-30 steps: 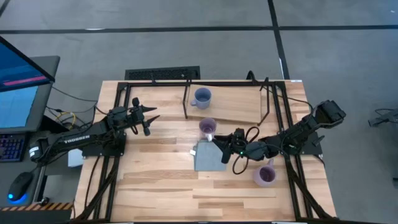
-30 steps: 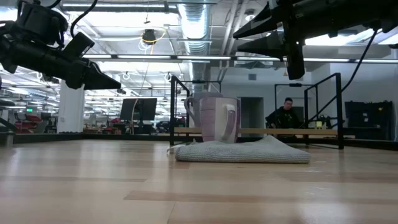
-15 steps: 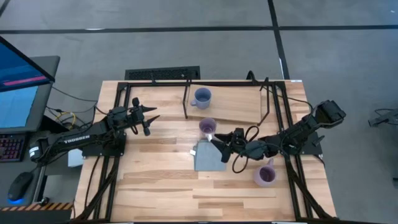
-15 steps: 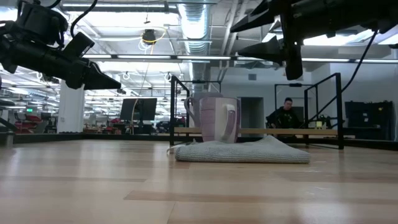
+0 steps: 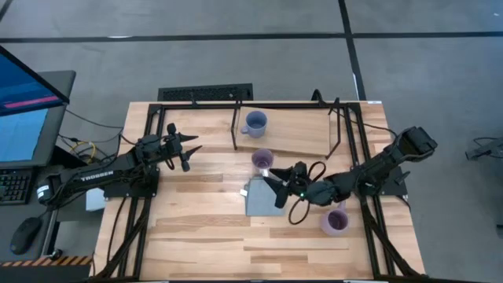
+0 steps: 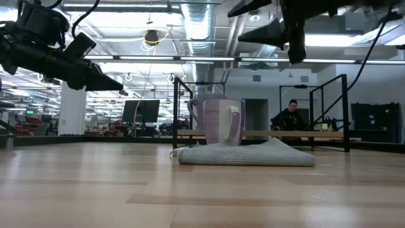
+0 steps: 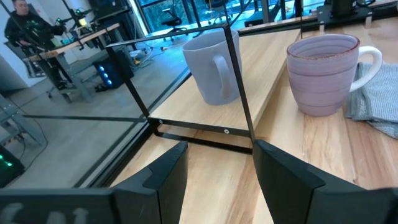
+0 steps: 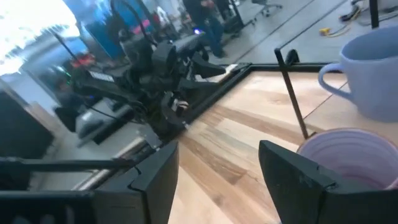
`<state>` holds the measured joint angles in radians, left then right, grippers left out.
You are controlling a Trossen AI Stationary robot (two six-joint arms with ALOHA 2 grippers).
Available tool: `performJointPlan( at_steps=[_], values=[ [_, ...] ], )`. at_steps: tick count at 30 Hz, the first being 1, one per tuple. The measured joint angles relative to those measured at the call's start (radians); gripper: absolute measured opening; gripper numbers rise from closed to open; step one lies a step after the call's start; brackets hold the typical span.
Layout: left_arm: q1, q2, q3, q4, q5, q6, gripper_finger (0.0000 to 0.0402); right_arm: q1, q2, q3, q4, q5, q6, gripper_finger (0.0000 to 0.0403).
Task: Stack small to large cups/mugs on shelf
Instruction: Put the left violet cup on the shelf
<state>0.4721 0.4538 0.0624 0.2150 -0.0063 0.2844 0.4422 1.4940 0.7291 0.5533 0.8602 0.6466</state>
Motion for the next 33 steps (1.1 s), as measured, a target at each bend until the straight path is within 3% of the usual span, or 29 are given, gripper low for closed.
performJointPlan(
  at_steps=[6,11,23,28,33],
  values=[
    [0.0,0.0,0.0,0.0,0.0,0.0,0.0174,0.048,-0.001,0.15,-0.303,0.097,0.061,0.0244],
    [0.0,0.0,0.0,-0.001,0.0,-0.007,0.0174,0.063,-0.001,0.174,-0.413,0.165,0.155,0.0244],
    [0.0,0.0,0.0,-0.007,0.0,-0.009,0.0174,0.053,0.247,0.256,-0.44,0.165,0.316,0.0244],
    [0.0,0.0,0.0,-0.007,0.002,-0.009,0.0174,0.046,0.31,0.346,-0.587,0.17,0.327,0.0244],
    [0.0,0.0,0.0,-0.013,0.002,-0.009,0.0174,0.02,0.363,0.416,-0.807,0.159,0.475,0.0244]
  ],
)
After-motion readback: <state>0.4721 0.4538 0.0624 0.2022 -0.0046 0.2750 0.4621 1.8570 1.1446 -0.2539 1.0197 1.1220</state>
